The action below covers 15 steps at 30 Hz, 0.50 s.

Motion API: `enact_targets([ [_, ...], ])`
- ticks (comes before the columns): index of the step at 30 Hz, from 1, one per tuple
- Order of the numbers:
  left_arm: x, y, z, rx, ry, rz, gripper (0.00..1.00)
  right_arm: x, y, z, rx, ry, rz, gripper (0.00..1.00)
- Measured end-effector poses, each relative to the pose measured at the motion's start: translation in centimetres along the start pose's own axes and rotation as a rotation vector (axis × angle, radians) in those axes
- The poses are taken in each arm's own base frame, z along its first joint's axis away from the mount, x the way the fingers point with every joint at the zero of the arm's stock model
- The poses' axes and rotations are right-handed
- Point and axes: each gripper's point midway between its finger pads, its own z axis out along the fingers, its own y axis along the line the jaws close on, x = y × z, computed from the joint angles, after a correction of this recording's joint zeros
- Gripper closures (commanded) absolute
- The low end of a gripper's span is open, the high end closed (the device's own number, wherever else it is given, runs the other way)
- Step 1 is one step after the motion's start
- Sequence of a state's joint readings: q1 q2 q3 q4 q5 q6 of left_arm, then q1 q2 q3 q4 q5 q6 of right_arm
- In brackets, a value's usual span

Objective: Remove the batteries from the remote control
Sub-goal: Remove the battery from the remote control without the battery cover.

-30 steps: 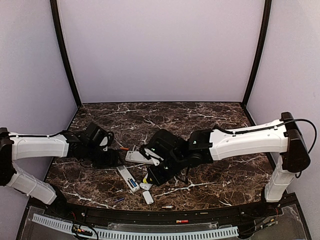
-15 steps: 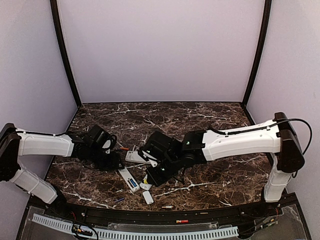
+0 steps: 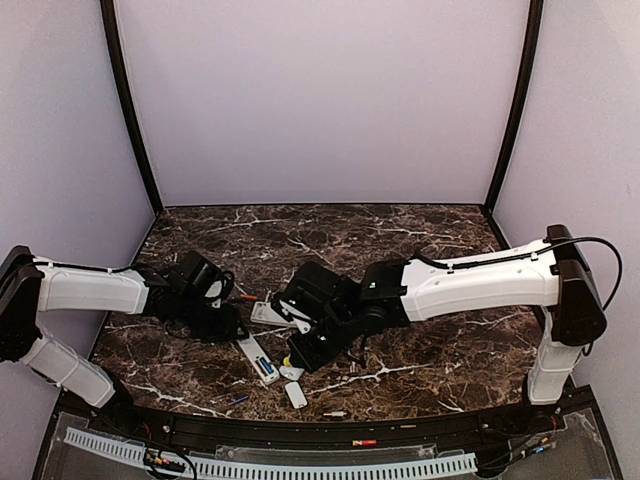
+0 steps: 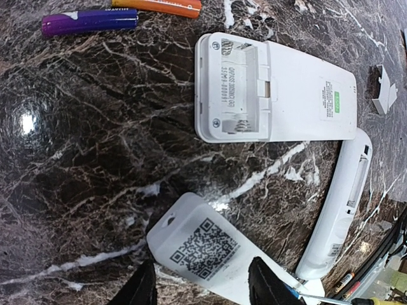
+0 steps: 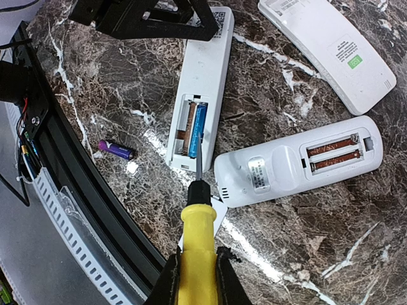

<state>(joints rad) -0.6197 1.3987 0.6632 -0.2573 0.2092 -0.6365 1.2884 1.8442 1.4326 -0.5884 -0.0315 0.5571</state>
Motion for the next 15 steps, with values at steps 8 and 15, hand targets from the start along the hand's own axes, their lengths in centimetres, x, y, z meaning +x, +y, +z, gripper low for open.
enact_targets([
  [8,0.3,0.04,0.09,0.005,0.01,-0.001,0.53,0.34,-0.15,0.6,0.012,0.022,-0.003,1.0],
  [15,0.39,0.07,0.18,0.007,0.011,-0.003,0.54,0.19,0.03,0.74,0.024,0.032,-0.011,1.0],
])
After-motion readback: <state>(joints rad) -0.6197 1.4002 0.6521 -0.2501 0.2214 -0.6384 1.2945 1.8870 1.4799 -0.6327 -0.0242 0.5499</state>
